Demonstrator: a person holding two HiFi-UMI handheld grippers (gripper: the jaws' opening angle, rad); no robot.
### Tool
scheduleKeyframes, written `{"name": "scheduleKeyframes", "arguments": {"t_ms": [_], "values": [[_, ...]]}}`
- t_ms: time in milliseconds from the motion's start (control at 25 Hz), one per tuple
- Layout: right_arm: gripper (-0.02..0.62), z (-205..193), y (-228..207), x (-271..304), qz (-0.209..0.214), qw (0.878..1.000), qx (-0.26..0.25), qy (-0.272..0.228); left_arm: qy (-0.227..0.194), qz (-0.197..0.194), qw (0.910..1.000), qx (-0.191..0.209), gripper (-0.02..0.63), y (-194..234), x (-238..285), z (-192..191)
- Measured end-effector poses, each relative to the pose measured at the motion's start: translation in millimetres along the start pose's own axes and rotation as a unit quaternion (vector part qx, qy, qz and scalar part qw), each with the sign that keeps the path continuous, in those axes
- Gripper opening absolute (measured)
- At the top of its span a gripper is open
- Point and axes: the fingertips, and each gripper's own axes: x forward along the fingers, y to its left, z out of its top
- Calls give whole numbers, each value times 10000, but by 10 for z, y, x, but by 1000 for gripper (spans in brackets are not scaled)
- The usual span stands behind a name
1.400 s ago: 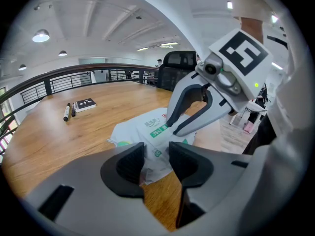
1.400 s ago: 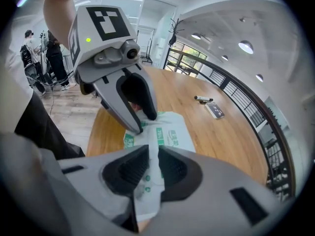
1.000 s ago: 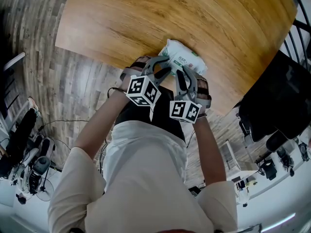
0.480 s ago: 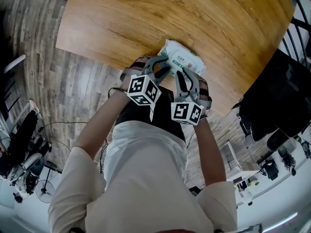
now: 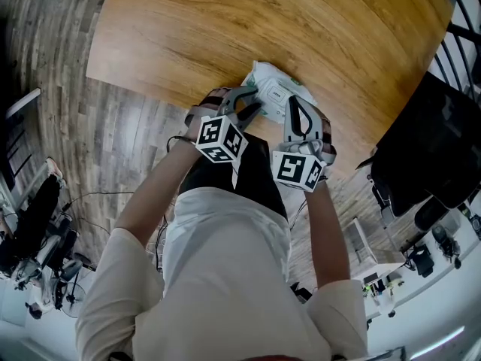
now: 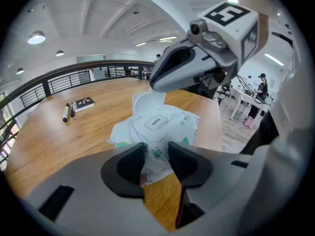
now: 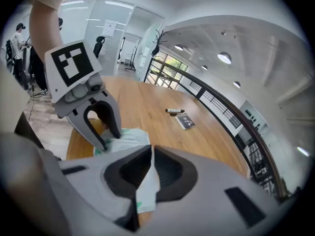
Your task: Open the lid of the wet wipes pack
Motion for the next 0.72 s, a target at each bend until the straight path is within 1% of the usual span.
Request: {"name": "scheduleKeyframes", "arguments": {"t_ms": [160, 320, 520, 720], "values": [[18, -44, -187, 67, -169, 9998, -121, 41, -12, -20, 10000, -4, 146, -7, -5, 2], [18, -170, -296, 174, -256, 9993, -122, 260, -52, -33, 10000, 1, 146, -1, -5, 2], [30, -406, -349, 322, -336, 9978, -100, 566, -100, -56, 9999, -12, 146, 1, 2, 9], [32, -495, -341, 472, -305, 9967, -124, 743, -134, -104, 9999, 4, 146, 3, -1, 1]]}}
